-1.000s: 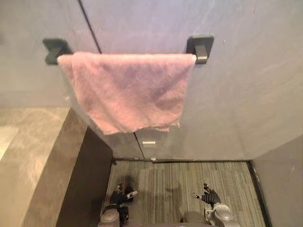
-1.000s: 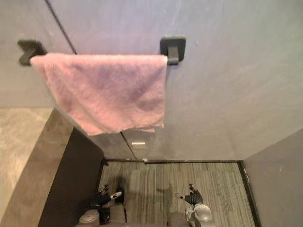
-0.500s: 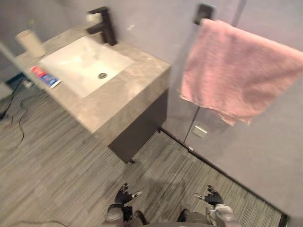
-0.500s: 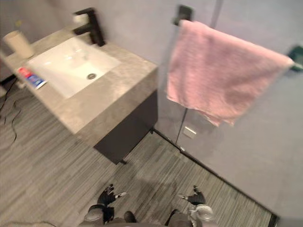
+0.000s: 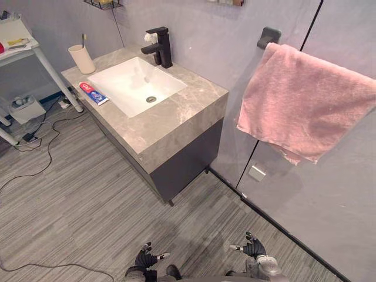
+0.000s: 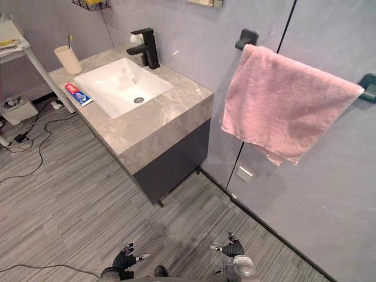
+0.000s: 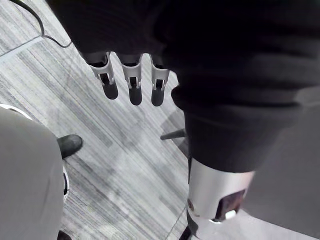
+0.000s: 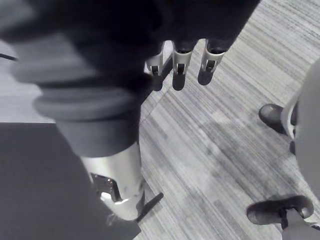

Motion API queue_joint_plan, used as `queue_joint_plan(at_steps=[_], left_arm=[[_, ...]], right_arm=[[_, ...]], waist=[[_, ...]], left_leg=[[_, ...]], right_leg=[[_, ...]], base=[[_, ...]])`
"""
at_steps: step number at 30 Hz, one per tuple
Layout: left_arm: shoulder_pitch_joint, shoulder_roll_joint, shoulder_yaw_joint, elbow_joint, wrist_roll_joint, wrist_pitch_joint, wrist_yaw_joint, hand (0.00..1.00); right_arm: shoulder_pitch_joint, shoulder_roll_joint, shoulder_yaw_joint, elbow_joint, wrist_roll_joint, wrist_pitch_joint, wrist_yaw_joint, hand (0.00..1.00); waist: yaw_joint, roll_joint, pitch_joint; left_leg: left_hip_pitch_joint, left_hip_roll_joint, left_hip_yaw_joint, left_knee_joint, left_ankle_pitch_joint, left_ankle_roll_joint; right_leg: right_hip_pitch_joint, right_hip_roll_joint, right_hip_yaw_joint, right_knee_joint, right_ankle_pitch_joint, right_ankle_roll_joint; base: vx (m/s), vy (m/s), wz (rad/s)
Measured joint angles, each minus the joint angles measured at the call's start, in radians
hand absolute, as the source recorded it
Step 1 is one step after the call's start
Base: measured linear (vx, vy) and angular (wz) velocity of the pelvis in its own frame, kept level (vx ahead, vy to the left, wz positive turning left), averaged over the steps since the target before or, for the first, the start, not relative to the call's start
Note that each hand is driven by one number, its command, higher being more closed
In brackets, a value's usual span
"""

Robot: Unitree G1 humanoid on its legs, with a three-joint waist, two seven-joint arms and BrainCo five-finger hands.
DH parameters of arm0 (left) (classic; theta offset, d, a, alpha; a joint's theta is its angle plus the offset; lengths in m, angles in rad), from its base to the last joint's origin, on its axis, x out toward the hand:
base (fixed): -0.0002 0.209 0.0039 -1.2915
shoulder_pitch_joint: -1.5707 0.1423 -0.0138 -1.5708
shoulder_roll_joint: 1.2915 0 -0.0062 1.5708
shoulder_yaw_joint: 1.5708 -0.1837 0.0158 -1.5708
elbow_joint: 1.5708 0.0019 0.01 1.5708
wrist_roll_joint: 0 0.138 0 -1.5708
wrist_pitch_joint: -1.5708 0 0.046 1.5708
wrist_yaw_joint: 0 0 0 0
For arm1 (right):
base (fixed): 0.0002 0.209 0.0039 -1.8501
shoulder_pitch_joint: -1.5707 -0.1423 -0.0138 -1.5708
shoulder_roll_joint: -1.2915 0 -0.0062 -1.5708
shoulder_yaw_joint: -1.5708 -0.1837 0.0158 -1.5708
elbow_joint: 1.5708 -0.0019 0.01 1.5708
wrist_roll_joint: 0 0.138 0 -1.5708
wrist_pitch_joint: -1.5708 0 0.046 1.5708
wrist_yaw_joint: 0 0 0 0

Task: Organize washtable

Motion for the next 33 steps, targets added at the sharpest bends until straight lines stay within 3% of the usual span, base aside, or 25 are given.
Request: queue_joint_plan(at_steps=[7,12,15,17,18,19,21,23,25,27,28,29,30,31,32,33], left_arm=[[0.001,0.0,0.041,0.002,0.0,-0.001,0.003,0.0],[-0.008,0.002,0.076,-0.006,-0.003,-0.005,0.01,0.0],[-0.013,0.004,0.099,-0.014,-0.029,-0.006,0.022,0.0],[-0.016,0.004,0.134,-0.017,-0.046,-0.005,0.024,0.0],[-0.014,0.007,0.168,-0.02,-0.051,-0.004,0.028,0.0],[-0.012,0.018,0.191,-0.021,-0.051,-0.004,0.034,0.0],[-0.009,0.05,0.196,-0.016,-0.051,0.0,0.047,0.0],[-0.006,0.051,0.195,-0.01,-0.053,-0.001,0.047,0.0],[-0.005,0.042,0.191,0.002,-0.053,-0.001,0.046,0.0],[-0.012,0.025,0.168,0.009,-0.054,-0.003,0.041,0.0],[-0.015,0.025,0.165,0.01,-0.053,-0.003,0.041,0.0],[-0.012,0.021,0.141,0.011,-0.054,-0.005,0.041,0.0],[-0.014,0.025,0.126,0.016,-0.056,-0.005,0.042,0.0],[-0.018,0.029,0.112,0.02,-0.061,-0.004,0.044,0.0],[-0.02,0.047,0.084,0.021,-0.063,-0.004,0.043,0.0],[-0.022,0.062,0.066,0.02,-0.062,-0.004,0.04,0.0]], right_arm=[[0.004,-0.002,-0.038,0.032,0.001,0.0,0.0,0.0],[0.009,-0.006,-0.079,0.067,0.026,0.0,-0.001,0.0],[0.01,-0.003,-0.108,0.069,0.041,0.001,-0.005,0.0],[-0.001,-0.017,-0.109,0.068,0.04,0.001,-0.011,0.0],[-0.009,-0.027,-0.111,0.068,0.04,0.001,-0.02,0.0],[-0.031,-0.021,-0.119,0.065,0.04,-0.001,-0.022,0.0],[-0.061,-0.001,-0.12,0.063,0.04,-0.005,-0.021,0.0],[-0.068,-0.009,-0.129,0.06,0.04,-0.004,-0.021,0.0],[-0.064,-0.016,-0.141,0.06,0.039,-0.002,-0.021,0.0],[-0.057,-0.021,-0.14,0.062,0.039,0.003,-0.02,0.0],[-0.045,-0.022,-0.131,0.062,0.039,0.006,-0.019,0.0],[-0.025,-0.028,-0.101,0.056,0.04,0.007,-0.019,0.0],[-0.016,-0.024,-0.089,0.041,0.039,0.008,-0.016,0.0],[-0.011,-0.023,-0.086,0.026,0.04,0.006,-0.015,0.0],[-0.008,-0.024,-0.078,0.026,0.041,0.006,-0.011,0.0],[0.001,-0.023,-0.076,0.027,0.048,0.005,-0.007,0.0]], waist=[[0.01,-0.012,0.001],[0.033,-0.033,0.004],[0.028,-0.063,0.013],[0.035,-0.07,0.018],[0.04,-0.073,0.019],[0.057,-0.081,0.025],[0.053,-0.098,0.026],[0.056,-0.085,0.03],[0.053,-0.068,0.029],[0.051,-0.042,0.038],[0.052,-0.039,0.038],[0.052,-0.018,0.04],[0.047,-0.013,0.053],[0.037,-0.021,0.064],[0.01,-0.041,0.071],[-0.008,-0.064,0.07]], left_leg=[[-0.02,-0.004,-0.076,0.0,0.011,0.003],[-0.114,-0.027,-0.19,0.004,0.044,0.027],[-0.182,0.022,-0.008,0.058,0.021,0.058],[-0.201,0.037,0.084,0.094,0.022,0.063],[-0.195,0.025,0.125,0.111,0.008,0.089],[-0.183,0.008,0.139,0.12,0.007,0.092],[-0.181,-0.021,0.139,0.099,0.006,0.092],[-0.16,-0.054,0.129,0.061,0.007,0.092],[-0.151,-0.079,0.106,0.038,-0.005,0.092],[-0.205,-0.088,0.118,0.116,-0.089,0.115],[-0.214,-0.09,0.156,0.146,-0.134,0.109],[-0.219,-0.082,0.159,0.178,-0.149,0.127],[-0.221,-0.09,0.116,0.204,-0.15,0.153],[-0.214,-0.107,0.079,0.206,-0.149,0.158],[-0.187,-0.145,0.025,0.18,-0.149,0.159],[-0.146,-0.184,-0.008,0.118,-0.134,0.179]], right_leg=[[0.026,-0.004,-0.069,0.002,-0.013,0.002],[0.03,-0.033,-0.248,0.031,-0.042,0.019],[0.037,-0.088,-0.379,0.092,-0.043,0.013],[0.045,-0.135,-0.378,0.132,-0.046,0.018],[0.053,-0.166,-0.366,0.153,-0.045,0.034],[0.047,-0.177,-0.352,0.151,-0.036,0.055],[0.042,-0.183,-0.314,0.111,-0.024,0.073],[0.056,-0.187,-0.313,0.092,-0.002,0.098],[0.073,-0.203,-0.333,0.092,0.015,0.099],[0.08,-0.238,-0.38,0.125,0.012,0.097],[0.079,-0.265,-0.396,0.155,-0.014,0.068],[0.011,-0.272,-0.247,0.248,-0.159,-0.055],[-0.042,-0.224,-0.036,0.27,-0.218,-0.085],[-0.068,-0.179,0.099,0.273,-0.241,-0.068],[-0.074,-0.128,0.253,0.283,-0.26,-0.074],[-0.086,-0.103,0.338,0.331,-0.273,-0.069]], base=[[-0.01,-0.024,0.31],[0.0,0.005,1.01],[0.02,0.042,1.38],[0.03,0.135,0.87],[0.06,0.195,0.13],[0.08,0.192,-0.03],[0.05,0.126,-0.03],[-0.02,0.092,0.17],[-0.04,0.089,0.38],[-0.06,0.104,0.57],[0.03,0.147,0.68],[0.06,0.126,0.72],[0.05,0.108,0.78],[0.03,0.035,1.11],[0.09,0.026,1.61],[0.16,0.015,1.67]])
